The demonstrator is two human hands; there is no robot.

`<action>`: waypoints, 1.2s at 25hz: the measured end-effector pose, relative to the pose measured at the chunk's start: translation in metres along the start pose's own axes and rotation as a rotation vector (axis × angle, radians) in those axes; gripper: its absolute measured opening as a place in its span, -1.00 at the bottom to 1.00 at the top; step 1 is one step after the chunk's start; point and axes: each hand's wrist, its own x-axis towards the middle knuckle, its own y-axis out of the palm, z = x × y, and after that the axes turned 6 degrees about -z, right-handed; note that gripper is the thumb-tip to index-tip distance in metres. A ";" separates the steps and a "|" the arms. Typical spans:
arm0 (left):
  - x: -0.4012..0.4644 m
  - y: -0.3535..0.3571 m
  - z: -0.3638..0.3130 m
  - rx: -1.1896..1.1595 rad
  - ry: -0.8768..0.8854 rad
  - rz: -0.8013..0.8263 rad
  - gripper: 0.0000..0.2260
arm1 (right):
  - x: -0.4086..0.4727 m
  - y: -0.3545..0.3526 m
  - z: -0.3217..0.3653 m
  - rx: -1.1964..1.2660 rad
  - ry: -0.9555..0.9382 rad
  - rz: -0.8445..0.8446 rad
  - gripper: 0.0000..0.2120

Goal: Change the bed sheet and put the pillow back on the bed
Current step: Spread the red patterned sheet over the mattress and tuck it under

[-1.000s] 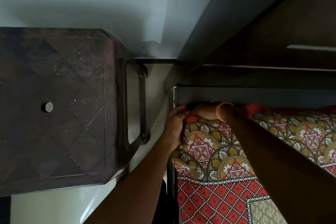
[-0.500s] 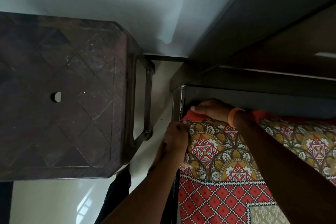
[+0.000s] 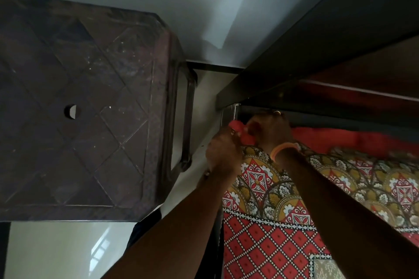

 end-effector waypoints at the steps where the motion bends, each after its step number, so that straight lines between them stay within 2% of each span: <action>1: 0.002 0.004 -0.004 0.087 -0.022 0.013 -0.76 | 0.008 0.006 -0.003 0.016 0.093 0.158 -0.85; 2: 0.003 0.007 -0.009 0.148 -0.026 -0.012 -0.75 | 0.017 0.008 -0.004 -0.021 0.134 0.313 -0.86; 3: 0.003 0.005 -0.015 0.190 -0.011 -0.071 -0.72 | 0.024 0.007 -0.005 -0.072 0.143 0.396 -0.87; 5: -0.004 -0.003 -0.026 0.176 0.028 -0.190 -0.70 | 0.030 0.004 -0.003 -0.160 0.137 0.435 -0.84; 7: -0.024 -0.011 -0.028 0.130 0.064 -0.091 -0.74 | 0.031 0.005 -0.001 -0.132 0.143 0.512 -0.78; 11: -0.079 -0.015 -0.035 0.174 0.204 0.088 -0.61 | 0.025 0.009 -0.004 -0.057 0.170 0.608 -0.78; 13: -0.089 -0.012 -0.040 0.154 0.107 0.217 -0.45 | 0.024 0.015 -0.008 -0.010 0.203 0.614 -0.82; 15: -0.089 -0.005 -0.043 0.081 0.004 0.324 -0.40 | 0.026 0.015 -0.011 0.009 0.214 0.610 -0.78; 17: -0.081 0.001 -0.047 -0.081 -0.033 0.301 -0.35 | 0.022 0.008 -0.015 0.002 0.197 0.589 -0.80; 19: -0.061 0.002 -0.046 -0.268 -0.031 0.277 -0.51 | 0.013 -0.003 -0.016 -0.048 0.134 0.575 -0.85; 21: -0.042 -0.001 -0.040 -0.394 -0.072 0.488 -0.68 | 0.007 -0.016 -0.024 -0.022 0.145 0.560 -0.87; 22: -0.031 -0.005 -0.037 -0.433 -0.094 0.624 -0.67 | 0.008 -0.021 -0.026 0.063 0.180 0.556 -0.89; 23: -0.022 -0.011 -0.036 -0.387 -0.089 0.711 -0.62 | 0.013 -0.027 -0.025 0.177 0.216 0.571 -0.84; 24: -0.011 -0.014 -0.034 -0.246 -0.022 0.755 -0.51 | 0.020 -0.027 -0.020 0.218 0.235 0.644 -0.73; 25: 0.000 -0.013 -0.032 -0.004 0.097 0.746 -0.36 | 0.026 -0.016 -0.027 0.137 0.249 0.714 -0.67; 26: 0.010 -0.013 -0.033 0.265 0.232 0.703 -0.23 | 0.025 -0.001 -0.017 -0.143 0.178 0.765 -0.68; 27: 0.018 -0.015 -0.035 0.484 0.360 0.655 -0.18 | 0.016 -0.003 -0.015 -0.346 0.191 0.900 -0.64; 28: 0.024 -0.016 -0.038 0.605 0.454 0.625 -0.16 | 0.019 0.019 -0.018 -0.798 0.175 1.076 -0.51; 29: 0.029 -0.015 -0.038 0.667 0.512 0.626 -0.17 | 0.017 0.044 -0.019 -0.916 0.166 0.972 -0.41; 30: 0.030 -0.015 -0.039 0.707 0.544 0.627 -0.17 | 0.020 0.050 -0.020 -0.548 0.351 0.842 -0.41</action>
